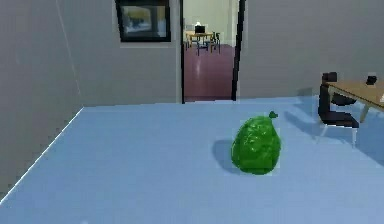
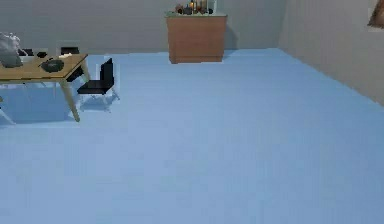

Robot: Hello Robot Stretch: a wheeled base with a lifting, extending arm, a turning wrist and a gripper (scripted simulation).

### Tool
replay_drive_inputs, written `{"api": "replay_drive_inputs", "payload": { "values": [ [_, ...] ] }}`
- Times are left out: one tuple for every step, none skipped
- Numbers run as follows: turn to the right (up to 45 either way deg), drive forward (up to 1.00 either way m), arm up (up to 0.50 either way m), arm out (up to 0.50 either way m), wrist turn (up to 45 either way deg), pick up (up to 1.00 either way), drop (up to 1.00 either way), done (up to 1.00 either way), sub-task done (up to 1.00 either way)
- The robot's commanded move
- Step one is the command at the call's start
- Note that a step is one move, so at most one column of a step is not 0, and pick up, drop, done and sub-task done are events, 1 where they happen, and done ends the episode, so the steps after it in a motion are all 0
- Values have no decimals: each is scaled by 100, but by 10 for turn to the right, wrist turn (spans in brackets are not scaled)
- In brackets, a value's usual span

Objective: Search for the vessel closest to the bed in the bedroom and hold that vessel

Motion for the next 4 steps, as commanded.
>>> {"api": "replay_drive_inputs", "payload": {
  "values": [
    [0,100,0,0,0,0,0,0,0],
    [30,0,0,0,0,0,0,0,0],
    [0,100,0,0,0,0,0,0,0],
    [30,0,0,0,0,0,0,0,0]
  ]
}}
